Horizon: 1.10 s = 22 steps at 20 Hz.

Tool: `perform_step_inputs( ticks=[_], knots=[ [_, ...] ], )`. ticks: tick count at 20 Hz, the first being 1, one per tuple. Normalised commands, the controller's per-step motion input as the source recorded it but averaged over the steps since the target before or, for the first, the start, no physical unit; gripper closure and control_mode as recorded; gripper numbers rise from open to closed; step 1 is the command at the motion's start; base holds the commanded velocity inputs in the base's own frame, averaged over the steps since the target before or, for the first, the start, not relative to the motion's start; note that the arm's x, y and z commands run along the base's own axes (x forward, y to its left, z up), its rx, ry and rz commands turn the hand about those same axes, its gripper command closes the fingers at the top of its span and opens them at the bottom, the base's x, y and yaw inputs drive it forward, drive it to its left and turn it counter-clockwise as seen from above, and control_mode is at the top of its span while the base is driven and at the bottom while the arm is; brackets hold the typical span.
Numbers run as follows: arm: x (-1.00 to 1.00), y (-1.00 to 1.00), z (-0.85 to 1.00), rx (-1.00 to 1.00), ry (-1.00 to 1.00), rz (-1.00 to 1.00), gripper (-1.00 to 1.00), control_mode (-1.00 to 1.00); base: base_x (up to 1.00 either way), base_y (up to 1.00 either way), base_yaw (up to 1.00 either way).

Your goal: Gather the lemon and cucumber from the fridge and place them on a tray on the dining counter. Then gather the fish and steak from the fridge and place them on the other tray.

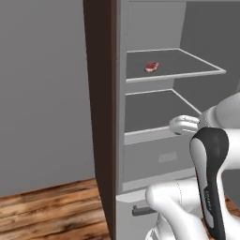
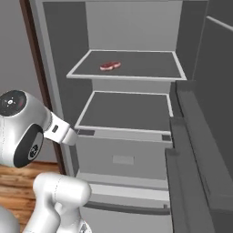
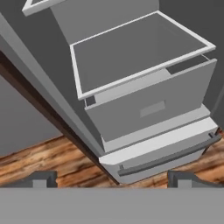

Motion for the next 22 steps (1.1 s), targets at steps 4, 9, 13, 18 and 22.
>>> perform_step_inputs(
  ticks=[4, 9, 13, 18, 22],
  knots=[
    [0.00, 0.00, 0.00, 0.00, 0.00, 0.00, -1.00, 1.00, 0.31, -0.31, 0.20],
    [0.00, 0.00, 0.00, 0.00, 0.00, 0.00, -1.00, 1.00, 0.30, -0.37, 0.18],
    [0.00, 0.00, 0.00, 0.00, 0.00, 0.00, -1.00, 1.00, 0.35, -0.43, 0.16],
    [0.00, 0.00, 0.00, 0.00, 0.00, 0.00, -1.00, 1.00, 0.42, -0.40, 0.16],
    [0.06, -0.11, 0.06, 0.00, -0.04, 0.02, -1.00, -1.00, 0.36, -0.27, 0.10]
  ],
)
